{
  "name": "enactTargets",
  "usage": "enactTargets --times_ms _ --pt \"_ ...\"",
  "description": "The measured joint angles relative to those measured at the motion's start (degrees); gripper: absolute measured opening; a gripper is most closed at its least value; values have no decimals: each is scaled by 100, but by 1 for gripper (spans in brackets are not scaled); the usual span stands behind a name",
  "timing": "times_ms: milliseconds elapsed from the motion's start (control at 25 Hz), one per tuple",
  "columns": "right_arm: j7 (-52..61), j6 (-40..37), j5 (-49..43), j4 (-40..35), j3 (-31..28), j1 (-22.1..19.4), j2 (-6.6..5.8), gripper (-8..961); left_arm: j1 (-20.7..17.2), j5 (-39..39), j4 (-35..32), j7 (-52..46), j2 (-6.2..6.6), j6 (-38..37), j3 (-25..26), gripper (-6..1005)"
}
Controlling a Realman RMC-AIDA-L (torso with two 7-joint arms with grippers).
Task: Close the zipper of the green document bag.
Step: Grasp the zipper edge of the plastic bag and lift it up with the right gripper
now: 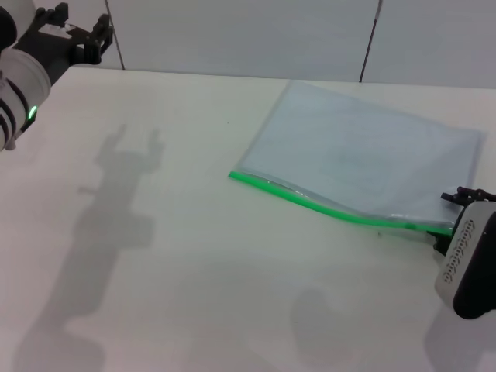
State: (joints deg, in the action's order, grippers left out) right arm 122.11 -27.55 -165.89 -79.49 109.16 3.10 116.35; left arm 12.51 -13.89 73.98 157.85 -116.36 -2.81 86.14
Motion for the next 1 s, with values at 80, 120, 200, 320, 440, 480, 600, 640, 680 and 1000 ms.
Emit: enactTargets --times_ms 80,120,200,320,440,480,600,640,680,1000 --pt "13 66 -1 151 -41 114 -3 552 11 0 -4 1 0 0 -15 603" --pt "19 77 -2 208 -68 159 -4 552 16 0 -7 2 0 0 -24 603" --pt "26 107 -3 301 -123 219 -5 551 18 0 -7 3 0 0 -31 603" --pt "30 225 -5 372 -208 247 -7 551 21 0 -7 3 0 0 -40 603" --pt "31 309 -5 388 -296 248 -8 551 25 0 -7 2 0 0 -45 603" --pt "31 335 -5 389 -320 249 -7 551 26 0 -7 2 0 0 -45 603" --pt "32 387 -5 391 -358 252 -2 550 26 0 -7 1 0 0 -47 603" --pt "32 395 -5 391 -364 255 0 550 26 0 -7 1 0 0 -49 603" --pt "32 396 -5 391 -365 257 0 550 25 0 -7 0 0 0 -52 603" --pt "31 399 -5 370 -308 288 1 510 38 0 -6 0 0 0 -54 603"
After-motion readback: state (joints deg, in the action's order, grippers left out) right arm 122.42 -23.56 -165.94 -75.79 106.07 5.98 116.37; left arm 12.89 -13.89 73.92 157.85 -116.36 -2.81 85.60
